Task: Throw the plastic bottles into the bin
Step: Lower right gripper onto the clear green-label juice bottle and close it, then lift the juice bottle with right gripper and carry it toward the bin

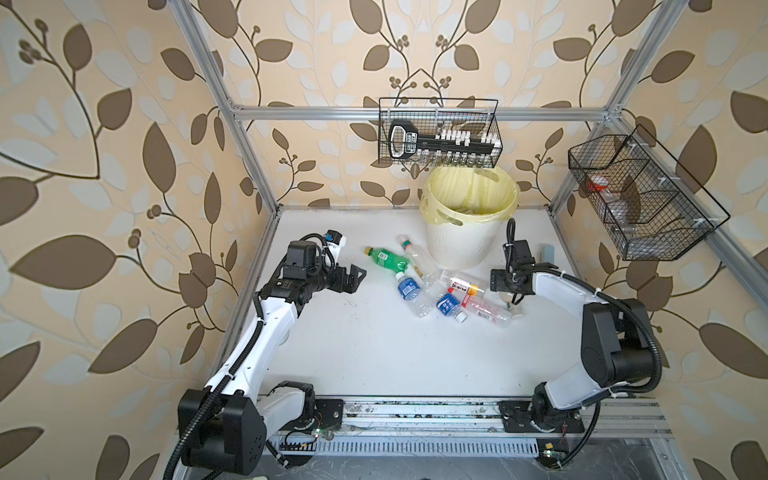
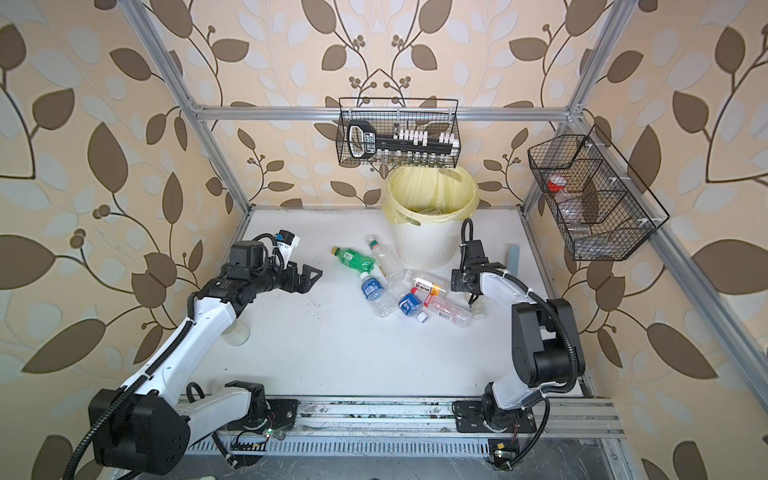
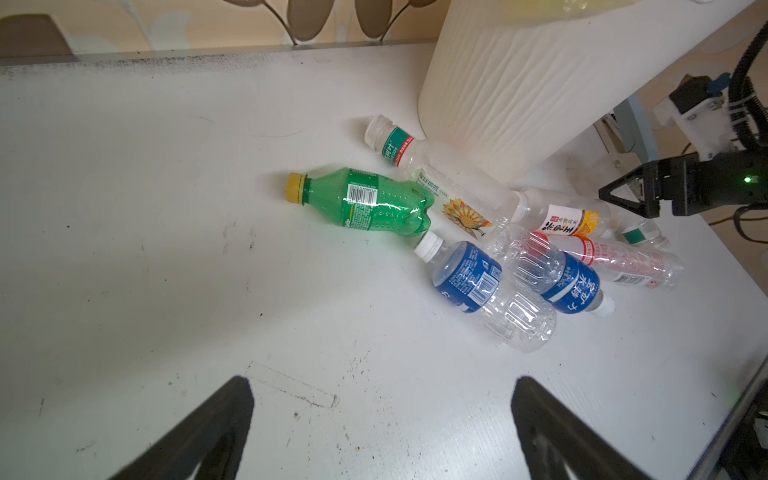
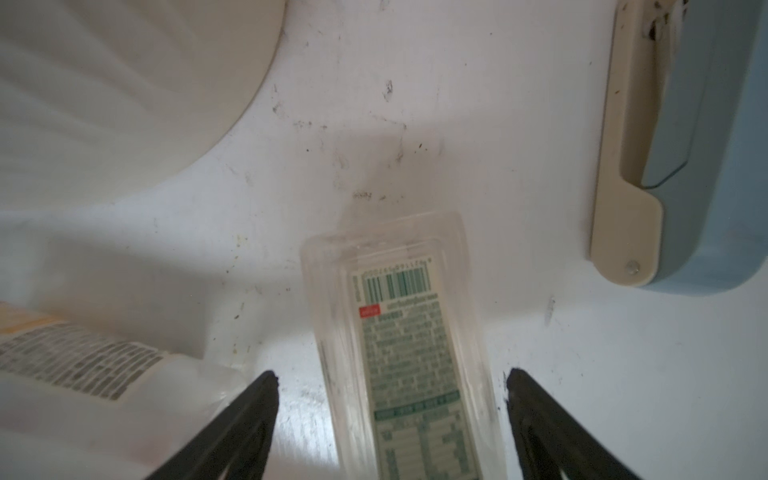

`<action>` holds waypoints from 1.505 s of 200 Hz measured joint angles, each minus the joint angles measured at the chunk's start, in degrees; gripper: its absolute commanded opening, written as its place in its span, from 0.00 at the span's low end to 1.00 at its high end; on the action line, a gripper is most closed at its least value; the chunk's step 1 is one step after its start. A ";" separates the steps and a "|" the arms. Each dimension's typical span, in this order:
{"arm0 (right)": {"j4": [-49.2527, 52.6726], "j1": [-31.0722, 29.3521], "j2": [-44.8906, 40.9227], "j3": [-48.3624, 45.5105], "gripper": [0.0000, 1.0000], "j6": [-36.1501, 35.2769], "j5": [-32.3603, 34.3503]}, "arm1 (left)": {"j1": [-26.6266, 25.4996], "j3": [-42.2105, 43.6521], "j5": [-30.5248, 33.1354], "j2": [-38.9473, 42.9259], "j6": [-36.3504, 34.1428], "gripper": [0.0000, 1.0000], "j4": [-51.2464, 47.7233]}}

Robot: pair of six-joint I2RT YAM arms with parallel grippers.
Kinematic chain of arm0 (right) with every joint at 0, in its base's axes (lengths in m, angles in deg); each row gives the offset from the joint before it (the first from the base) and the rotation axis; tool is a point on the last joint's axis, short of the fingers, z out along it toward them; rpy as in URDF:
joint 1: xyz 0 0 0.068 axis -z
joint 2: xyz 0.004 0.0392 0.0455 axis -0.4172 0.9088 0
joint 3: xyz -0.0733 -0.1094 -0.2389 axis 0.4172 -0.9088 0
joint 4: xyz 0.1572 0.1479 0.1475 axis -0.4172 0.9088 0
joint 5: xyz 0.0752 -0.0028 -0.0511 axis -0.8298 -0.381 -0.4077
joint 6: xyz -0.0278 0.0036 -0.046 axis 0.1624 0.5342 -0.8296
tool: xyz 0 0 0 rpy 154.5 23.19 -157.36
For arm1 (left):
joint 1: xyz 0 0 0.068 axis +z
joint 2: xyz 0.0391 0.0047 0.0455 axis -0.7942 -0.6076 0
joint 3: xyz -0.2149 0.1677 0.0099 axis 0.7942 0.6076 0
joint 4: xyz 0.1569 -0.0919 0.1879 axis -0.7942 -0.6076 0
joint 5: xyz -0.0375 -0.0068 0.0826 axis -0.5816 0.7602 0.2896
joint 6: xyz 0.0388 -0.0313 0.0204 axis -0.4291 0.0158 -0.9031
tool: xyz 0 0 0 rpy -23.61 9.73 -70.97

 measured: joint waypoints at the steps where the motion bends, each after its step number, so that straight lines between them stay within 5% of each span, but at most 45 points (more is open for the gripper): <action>1: 0.00 0.00 0.04 0.00 0.84 -0.02 0.00 | 0.07 0.04 0.00 0.00 0.00 0.99 0.00; 110: -0.35 0.28 1.44 0.44 0.48 -0.98 0.46 | 1.31 0.22 -1.40 0.00 -0.24 0.99 -1.57; 168: 0.81 0.87 -0.83 0.44 0.45 -0.57 0.74 | 1.88 0.22 -1.99 0.00 -0.24 0.99 -2.40; 252: 0.42 1.62 -24.13 -3.67 0.43 4.07 -2.51 | 3.98 -0.15 -4.92 0.15 -0.28 0.99 -3.78; 301: 1.42 1.64 -30.18 -4.66 0.42 6.29 -6.23 | 5.03 -0.15 -5.97 0.74 -0.28 0.99 -4.11</action>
